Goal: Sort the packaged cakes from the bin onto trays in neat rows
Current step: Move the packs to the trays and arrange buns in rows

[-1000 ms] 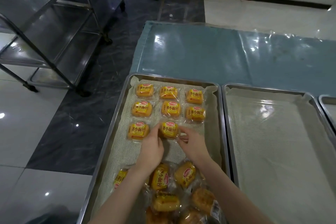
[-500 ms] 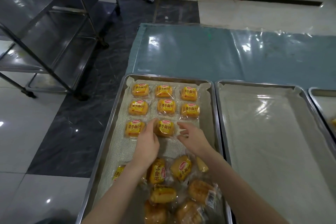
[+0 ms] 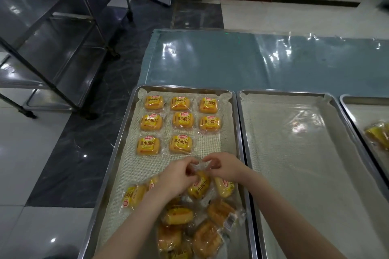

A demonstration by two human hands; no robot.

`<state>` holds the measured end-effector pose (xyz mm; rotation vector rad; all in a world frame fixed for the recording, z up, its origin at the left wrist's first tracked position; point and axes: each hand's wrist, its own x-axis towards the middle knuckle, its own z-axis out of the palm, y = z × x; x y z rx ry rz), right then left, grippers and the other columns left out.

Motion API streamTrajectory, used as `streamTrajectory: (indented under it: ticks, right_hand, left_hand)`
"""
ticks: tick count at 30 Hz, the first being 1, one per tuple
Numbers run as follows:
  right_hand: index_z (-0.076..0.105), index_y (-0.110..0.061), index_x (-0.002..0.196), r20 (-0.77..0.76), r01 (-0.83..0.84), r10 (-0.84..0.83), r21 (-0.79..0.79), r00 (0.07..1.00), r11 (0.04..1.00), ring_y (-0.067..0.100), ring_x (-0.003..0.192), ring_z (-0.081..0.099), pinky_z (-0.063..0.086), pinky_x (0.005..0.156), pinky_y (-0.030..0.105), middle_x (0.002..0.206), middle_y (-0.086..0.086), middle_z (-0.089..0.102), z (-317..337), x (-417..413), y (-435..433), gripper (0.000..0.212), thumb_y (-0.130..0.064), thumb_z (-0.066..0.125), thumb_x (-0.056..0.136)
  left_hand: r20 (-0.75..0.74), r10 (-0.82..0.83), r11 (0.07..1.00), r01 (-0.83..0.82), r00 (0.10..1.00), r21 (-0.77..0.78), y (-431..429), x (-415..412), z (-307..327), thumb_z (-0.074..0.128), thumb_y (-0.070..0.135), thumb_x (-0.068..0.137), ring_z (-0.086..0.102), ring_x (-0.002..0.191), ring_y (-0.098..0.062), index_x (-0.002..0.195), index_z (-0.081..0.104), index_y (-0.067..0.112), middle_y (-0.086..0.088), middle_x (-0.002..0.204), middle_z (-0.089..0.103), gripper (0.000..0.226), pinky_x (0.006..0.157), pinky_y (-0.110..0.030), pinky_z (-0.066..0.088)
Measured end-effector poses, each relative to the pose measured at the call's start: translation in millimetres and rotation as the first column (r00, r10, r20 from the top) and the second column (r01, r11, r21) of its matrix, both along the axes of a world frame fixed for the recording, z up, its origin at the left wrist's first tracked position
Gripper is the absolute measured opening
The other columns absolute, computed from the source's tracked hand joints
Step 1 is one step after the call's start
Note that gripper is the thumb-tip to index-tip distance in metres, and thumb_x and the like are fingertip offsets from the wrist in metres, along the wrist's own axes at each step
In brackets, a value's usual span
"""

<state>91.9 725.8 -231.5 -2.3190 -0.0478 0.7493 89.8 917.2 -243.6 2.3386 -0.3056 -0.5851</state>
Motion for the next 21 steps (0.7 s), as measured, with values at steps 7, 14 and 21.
streamTrajectory:
  ticks: [7, 14, 21]
  right_hand:
    - [0.055, -0.025, 0.130, -0.090, 0.105, -0.091, 0.174, 0.992, 0.979, 0.013, 0.104, 0.063, 0.053, 0.085, 0.028, 0.116, -0.005, 0.064, 8, 0, -6, 0.045, -0.035, 0.066, 0.088]
    - [0.063, -0.025, 0.111, -0.001, 0.420, -0.439, 0.295, 0.899, 0.858, 0.009, 0.096, 0.063, 0.051, 0.081, 0.022, 0.099, -0.011, 0.066, -1, 2, -5, 0.031, -0.022, 0.075, 0.082]
    - [0.052, -0.019, 0.102, 0.169, 0.661, -0.685, 0.180, 0.708, 0.728, -0.002, 0.078, 0.057, 0.039, 0.061, 0.008, 0.090, -0.011, 0.062, -11, 12, -4, 0.023, -0.021, 0.070, 0.087]
  left_hand:
    - [0.024, 0.124, 0.982, -0.120, 0.992, -0.144, -1, 18, 3, 0.069, 0.018, 0.087, 0.062, 0.092, -0.001, 0.105, 0.065, 0.025, 0.014, 0.095, 0.066, 0.021, 0.085, -0.022, 0.052]
    - [0.081, 0.294, 0.921, -0.260, 0.952, -0.290, -23, 29, 4, 0.070, 0.026, 0.086, 0.060, 0.092, 0.002, 0.109, 0.061, 0.027, 0.016, 0.096, 0.065, 0.025, 0.079, -0.012, 0.048]
    - [0.200, 0.390, 0.910, -0.343, 0.899, -0.233, -35, 14, -15, 0.065, 0.016, 0.089, 0.061, 0.095, -0.006, 0.120, 0.058, 0.018, 0.005, 0.106, 0.063, 0.032, 0.089, -0.030, 0.054]
